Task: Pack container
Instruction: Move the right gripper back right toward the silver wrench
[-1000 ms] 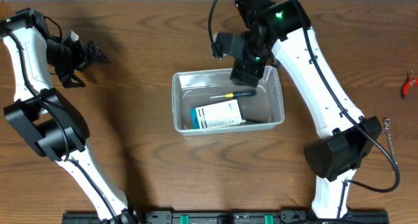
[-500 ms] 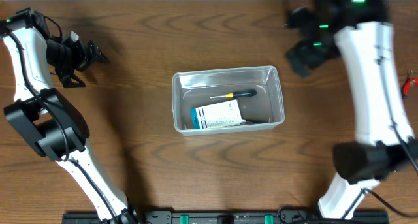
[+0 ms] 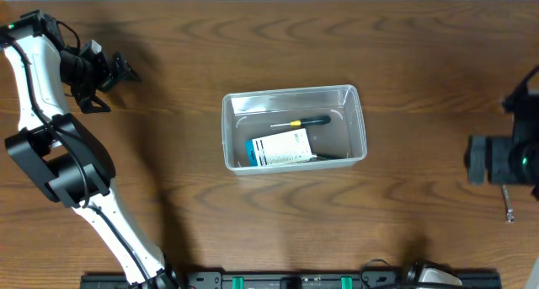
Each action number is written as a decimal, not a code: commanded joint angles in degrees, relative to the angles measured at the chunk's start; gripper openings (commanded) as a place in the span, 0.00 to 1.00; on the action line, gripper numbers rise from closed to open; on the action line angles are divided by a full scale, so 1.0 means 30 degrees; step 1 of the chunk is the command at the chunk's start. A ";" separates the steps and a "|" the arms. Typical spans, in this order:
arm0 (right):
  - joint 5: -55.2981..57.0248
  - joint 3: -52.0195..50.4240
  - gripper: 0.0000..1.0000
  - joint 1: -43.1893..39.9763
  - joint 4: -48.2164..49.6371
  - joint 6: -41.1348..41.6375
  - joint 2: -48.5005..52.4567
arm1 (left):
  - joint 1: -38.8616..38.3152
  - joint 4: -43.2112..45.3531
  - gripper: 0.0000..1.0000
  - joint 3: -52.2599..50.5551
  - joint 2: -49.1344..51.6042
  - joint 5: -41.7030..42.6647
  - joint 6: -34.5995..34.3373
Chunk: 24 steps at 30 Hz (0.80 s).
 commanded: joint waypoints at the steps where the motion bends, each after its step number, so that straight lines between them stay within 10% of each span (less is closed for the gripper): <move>1: -0.0255 -0.1654 0.99 -0.0444 0.0226 0.0233 -0.0546 | 0.0080 -0.0044 0.98 0.0364 -0.0503 -0.0102 -0.0015; 24: 0.1865 -0.7191 0.99 -0.4925 0.6594 -0.7723 0.4095 | 0.0080 -0.0044 0.98 0.0364 -0.0503 -0.0102 -0.0015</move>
